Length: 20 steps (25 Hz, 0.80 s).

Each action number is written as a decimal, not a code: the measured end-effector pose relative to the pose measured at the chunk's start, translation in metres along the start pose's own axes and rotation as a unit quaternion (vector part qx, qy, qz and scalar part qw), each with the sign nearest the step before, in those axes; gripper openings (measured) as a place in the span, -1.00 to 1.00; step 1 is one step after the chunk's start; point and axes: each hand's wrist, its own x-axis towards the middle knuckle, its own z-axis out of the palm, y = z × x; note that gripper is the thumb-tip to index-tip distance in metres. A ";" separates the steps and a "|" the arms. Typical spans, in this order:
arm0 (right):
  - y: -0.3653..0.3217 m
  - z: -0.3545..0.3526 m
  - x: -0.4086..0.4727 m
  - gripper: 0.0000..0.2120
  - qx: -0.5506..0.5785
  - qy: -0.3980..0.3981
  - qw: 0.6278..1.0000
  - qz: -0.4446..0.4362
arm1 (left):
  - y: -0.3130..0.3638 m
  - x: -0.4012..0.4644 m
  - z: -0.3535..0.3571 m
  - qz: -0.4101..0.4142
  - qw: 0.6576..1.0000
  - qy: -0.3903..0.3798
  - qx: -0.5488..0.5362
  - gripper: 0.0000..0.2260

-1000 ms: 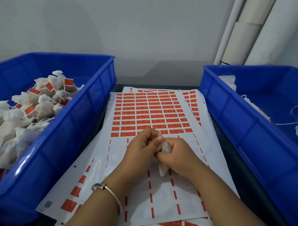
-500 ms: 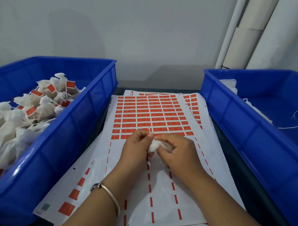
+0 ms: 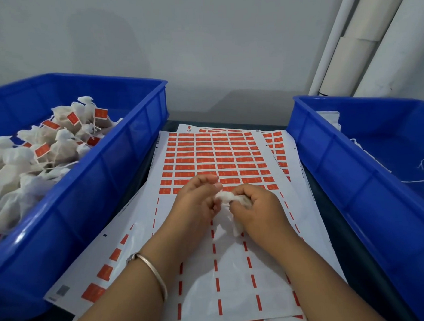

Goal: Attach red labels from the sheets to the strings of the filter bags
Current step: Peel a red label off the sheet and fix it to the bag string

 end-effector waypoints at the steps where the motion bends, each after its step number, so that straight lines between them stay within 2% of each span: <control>1: -0.001 -0.001 0.000 -0.83 0.044 -0.010 0.999 0.030 | 0.003 0.000 -0.003 0.001 0.999 -0.016 -0.031 -0.84; 4: -0.005 -0.005 0.001 -0.82 0.224 -0.044 0.967 0.117 | 0.003 -0.001 -0.004 0.034 0.999 -0.010 0.038 -0.84; 6: -0.007 -0.009 0.002 -0.79 0.365 -0.081 0.913 0.163 | -0.001 -0.004 -0.001 0.081 0.986 0.020 0.147 -0.86; 8: -0.008 -0.012 0.004 -0.79 0.441 -0.101 0.872 0.188 | -0.004 -0.005 0.002 0.144 0.959 0.034 0.241 -0.80; 12: -0.008 -0.013 0.005 -0.81 0.429 -0.095 0.876 0.201 | -0.005 -0.008 0.003 0.222 0.915 0.016 0.336 -0.67; 14: -0.007 -0.012 0.005 -0.73 0.415 -0.088 0.884 0.198 | -0.006 -0.010 0.003 0.243 0.893 -0.008 0.378 -0.71; 16: -0.009 -0.012 0.005 -0.67 0.416 -0.082 0.885 0.193 | -0.005 -0.009 0.004 0.257 0.871 0.003 0.419 -0.78; 20: -0.009 -0.012 0.006 -0.67 0.419 -0.084 0.884 0.191 | -0.002 -0.007 0.001 0.260 0.857 0.024 0.443 -0.81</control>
